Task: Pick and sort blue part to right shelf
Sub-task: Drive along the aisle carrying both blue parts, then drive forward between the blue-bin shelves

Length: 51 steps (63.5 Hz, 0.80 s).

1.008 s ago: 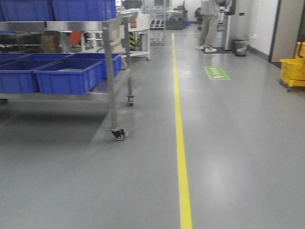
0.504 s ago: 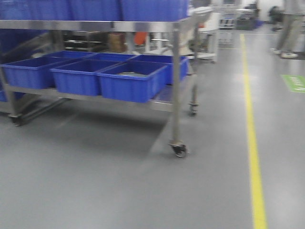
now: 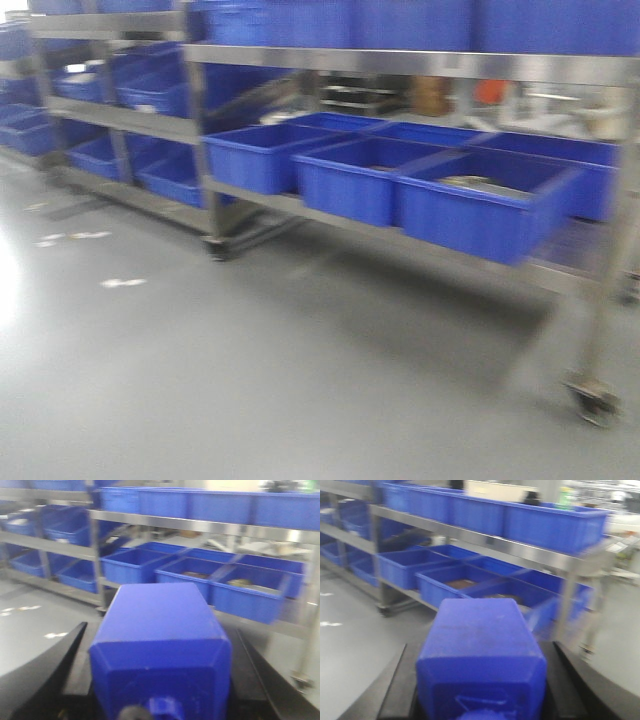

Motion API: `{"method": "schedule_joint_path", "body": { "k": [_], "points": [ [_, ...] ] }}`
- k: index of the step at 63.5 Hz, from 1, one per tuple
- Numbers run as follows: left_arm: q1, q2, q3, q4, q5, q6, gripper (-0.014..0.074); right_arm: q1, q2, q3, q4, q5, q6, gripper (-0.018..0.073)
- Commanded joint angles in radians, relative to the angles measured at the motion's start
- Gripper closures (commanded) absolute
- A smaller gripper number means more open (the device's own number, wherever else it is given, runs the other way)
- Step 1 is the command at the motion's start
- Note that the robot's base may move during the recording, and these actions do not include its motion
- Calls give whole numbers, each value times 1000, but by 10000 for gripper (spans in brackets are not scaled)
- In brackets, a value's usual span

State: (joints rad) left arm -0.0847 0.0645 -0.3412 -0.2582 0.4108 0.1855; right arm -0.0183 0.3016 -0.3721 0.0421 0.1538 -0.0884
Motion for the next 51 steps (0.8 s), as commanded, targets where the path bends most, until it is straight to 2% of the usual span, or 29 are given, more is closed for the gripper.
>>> {"method": "schedule_joint_path", "body": {
  "k": [1,51],
  "points": [
    [-3,15,-29,-10,-83,-10,264,-5,6,-30,-7,-100,-5,293],
    [-3,15,-29,-10,-83,-10,264,-5,5,-30,-7,-100,-5,293]
  ]
}}
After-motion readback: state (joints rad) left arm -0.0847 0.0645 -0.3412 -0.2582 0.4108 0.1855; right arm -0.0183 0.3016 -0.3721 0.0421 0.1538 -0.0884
